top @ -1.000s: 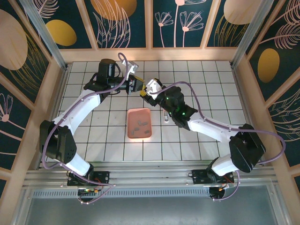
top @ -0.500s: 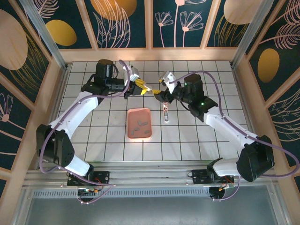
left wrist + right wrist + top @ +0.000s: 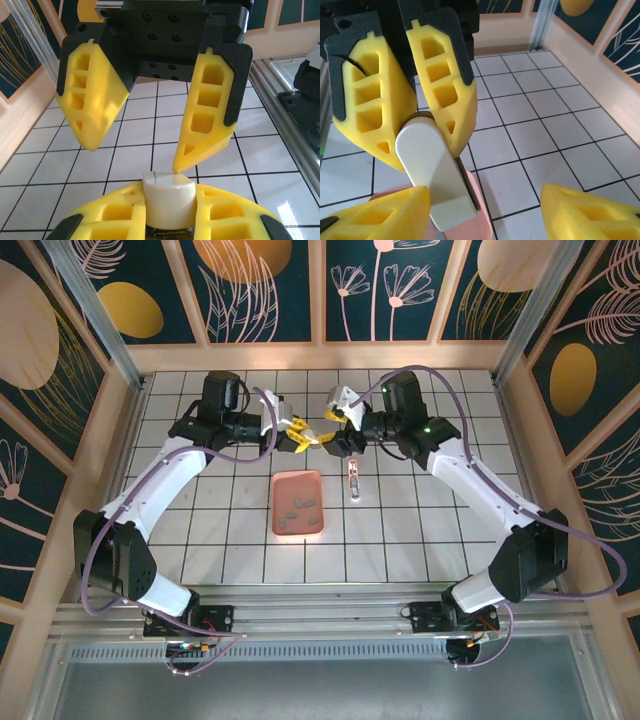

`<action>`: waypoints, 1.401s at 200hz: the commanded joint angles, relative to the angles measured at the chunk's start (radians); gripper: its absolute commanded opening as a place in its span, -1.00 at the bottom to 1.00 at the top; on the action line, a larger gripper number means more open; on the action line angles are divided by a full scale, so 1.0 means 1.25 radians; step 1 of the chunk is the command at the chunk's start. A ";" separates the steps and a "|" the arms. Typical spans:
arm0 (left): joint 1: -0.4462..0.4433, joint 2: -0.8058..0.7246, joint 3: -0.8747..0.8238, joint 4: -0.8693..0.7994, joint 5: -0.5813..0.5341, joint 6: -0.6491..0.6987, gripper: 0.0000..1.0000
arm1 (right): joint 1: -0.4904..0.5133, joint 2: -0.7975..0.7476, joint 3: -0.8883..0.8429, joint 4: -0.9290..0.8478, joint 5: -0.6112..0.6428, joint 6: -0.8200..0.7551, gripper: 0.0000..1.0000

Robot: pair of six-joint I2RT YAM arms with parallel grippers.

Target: Load the staples into the stapler

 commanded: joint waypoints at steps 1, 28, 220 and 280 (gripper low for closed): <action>0.000 -0.022 0.001 0.004 0.049 0.031 -1.00 | 0.000 0.025 0.040 -0.084 -0.038 -0.053 0.18; 0.000 -0.017 0.004 0.013 0.043 0.008 -1.00 | 0.002 0.043 0.067 -0.111 -0.057 -0.070 0.18; 0.000 -0.001 0.030 -0.012 0.053 0.017 -1.00 | 0.028 0.097 0.153 -0.205 -0.060 -0.151 -0.41; 0.000 -0.058 -0.041 0.032 -0.032 0.016 0.05 | -0.017 0.011 -0.019 -0.084 -0.107 -0.109 -0.65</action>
